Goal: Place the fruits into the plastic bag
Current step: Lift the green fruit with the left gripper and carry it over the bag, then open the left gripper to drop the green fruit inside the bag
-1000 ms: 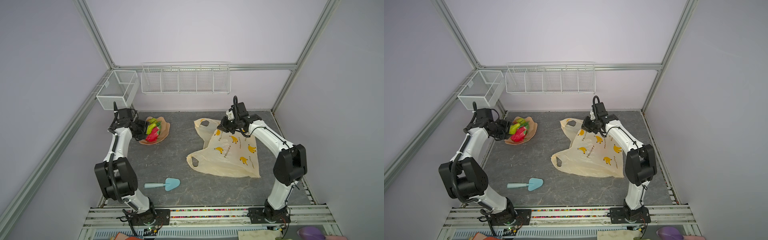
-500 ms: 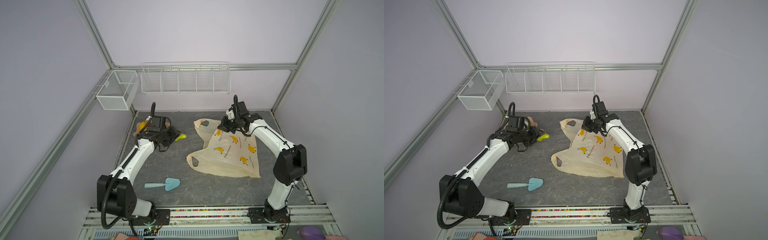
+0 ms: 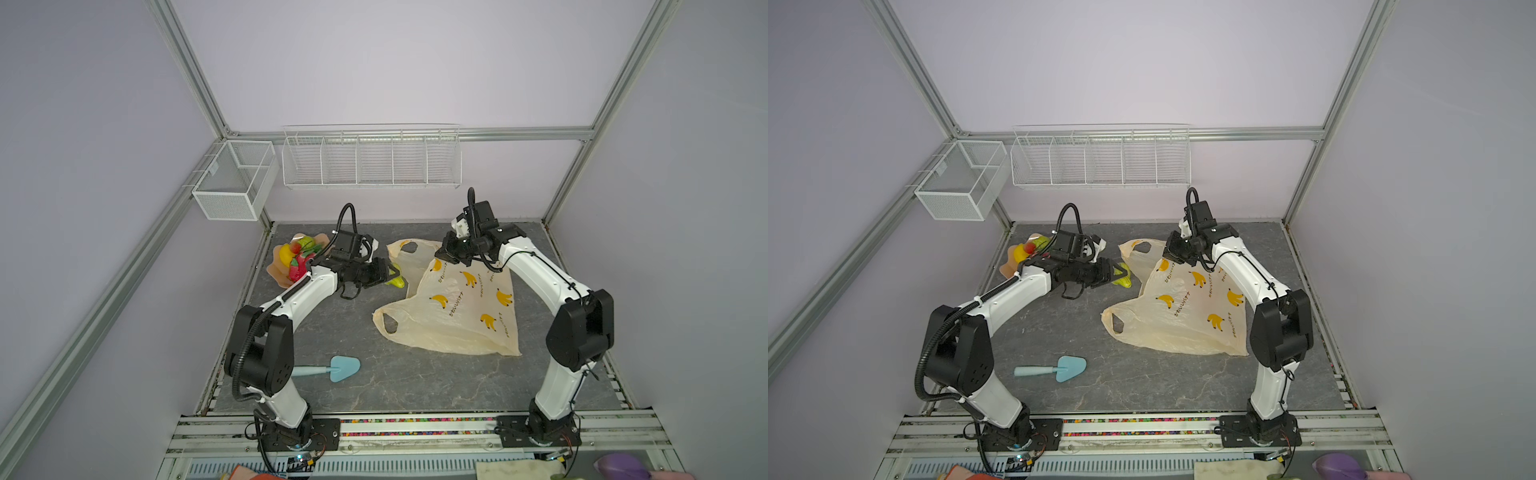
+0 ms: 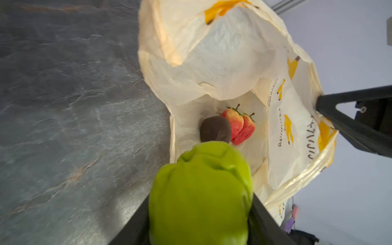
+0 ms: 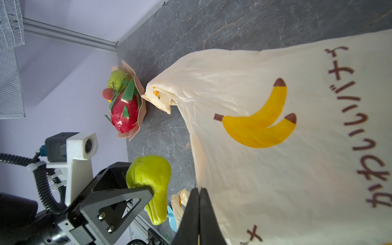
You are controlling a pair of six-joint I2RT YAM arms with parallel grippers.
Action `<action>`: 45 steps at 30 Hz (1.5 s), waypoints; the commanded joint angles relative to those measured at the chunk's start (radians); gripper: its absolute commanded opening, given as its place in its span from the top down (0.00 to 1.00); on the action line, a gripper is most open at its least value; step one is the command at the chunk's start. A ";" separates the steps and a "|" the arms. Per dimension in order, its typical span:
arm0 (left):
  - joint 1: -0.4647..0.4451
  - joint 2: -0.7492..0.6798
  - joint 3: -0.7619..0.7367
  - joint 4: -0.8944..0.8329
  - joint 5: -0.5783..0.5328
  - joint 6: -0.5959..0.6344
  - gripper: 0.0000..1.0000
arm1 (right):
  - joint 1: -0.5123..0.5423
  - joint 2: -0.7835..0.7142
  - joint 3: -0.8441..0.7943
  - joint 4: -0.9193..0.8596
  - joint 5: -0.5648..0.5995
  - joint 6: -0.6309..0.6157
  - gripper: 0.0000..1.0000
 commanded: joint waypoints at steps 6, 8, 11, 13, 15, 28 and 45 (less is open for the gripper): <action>-0.039 0.118 0.077 0.065 0.118 0.121 0.50 | -0.007 -0.010 0.001 -0.003 -0.026 0.004 0.93; -0.056 0.139 0.078 0.094 0.135 0.113 0.51 | -0.007 -0.013 -0.009 0.015 -0.032 0.019 0.93; -0.086 0.173 0.093 0.102 0.141 0.116 0.51 | -0.005 -0.013 -0.010 0.020 -0.034 0.028 0.93; -0.107 0.194 0.106 0.100 0.145 0.118 0.51 | -0.005 -0.015 -0.012 0.024 -0.037 0.034 0.93; -0.130 0.216 0.121 0.097 0.138 0.120 0.52 | -0.005 -0.016 -0.015 0.038 -0.041 0.043 0.93; -0.276 0.416 0.300 0.124 0.116 0.012 0.47 | -0.002 -0.037 -0.088 0.180 -0.103 0.149 0.93; -0.322 0.397 0.414 -0.098 -0.112 0.072 0.06 | -0.010 -0.068 -0.144 0.197 -0.094 0.174 0.93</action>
